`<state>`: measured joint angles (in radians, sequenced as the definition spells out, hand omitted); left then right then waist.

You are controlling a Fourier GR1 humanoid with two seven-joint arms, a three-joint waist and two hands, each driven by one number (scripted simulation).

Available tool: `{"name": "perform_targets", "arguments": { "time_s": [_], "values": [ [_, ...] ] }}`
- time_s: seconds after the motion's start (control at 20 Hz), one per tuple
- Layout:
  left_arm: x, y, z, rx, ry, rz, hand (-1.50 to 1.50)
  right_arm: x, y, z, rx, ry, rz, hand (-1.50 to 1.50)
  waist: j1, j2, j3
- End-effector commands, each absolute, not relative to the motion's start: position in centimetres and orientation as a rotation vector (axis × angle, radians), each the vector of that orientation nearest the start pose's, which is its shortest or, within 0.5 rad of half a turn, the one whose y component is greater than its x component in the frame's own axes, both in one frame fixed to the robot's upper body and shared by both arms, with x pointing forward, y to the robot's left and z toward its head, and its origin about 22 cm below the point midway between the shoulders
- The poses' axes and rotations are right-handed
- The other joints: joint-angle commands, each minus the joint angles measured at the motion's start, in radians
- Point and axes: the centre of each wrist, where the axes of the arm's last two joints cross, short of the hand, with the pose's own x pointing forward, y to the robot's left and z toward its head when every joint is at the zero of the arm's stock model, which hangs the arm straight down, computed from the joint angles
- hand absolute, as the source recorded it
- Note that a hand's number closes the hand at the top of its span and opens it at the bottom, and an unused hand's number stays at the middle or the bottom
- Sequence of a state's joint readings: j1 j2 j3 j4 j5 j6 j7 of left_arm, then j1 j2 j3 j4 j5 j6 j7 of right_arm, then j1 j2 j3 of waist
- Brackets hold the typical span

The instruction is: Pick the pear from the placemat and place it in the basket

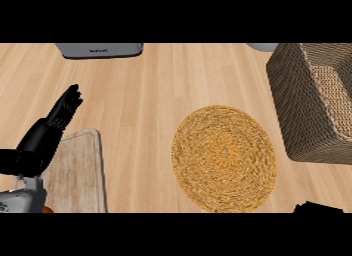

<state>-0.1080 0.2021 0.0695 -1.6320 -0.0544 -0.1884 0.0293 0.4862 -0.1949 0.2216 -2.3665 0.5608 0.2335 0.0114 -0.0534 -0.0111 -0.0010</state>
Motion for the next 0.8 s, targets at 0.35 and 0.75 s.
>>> {"name": "perform_targets", "arguments": {
  "time_s": [0.35, 0.75],
  "values": [
    [27.7, 26.8, 6.0, 0.065, -1.681, -0.369, 0.0, 7.9, -25.2, 18.3, -0.628, -1.778, 0.612, 1.5, 0.032, 0.009, -0.001],
    [28.3, 26.2, 5.5, 0.065, -1.685, -0.377, 0.0, 13.4, -27.1, 20.8, -0.73, -1.758, 0.45, 1.5, 0.048, 0.012, -0.001]
  ]
}}
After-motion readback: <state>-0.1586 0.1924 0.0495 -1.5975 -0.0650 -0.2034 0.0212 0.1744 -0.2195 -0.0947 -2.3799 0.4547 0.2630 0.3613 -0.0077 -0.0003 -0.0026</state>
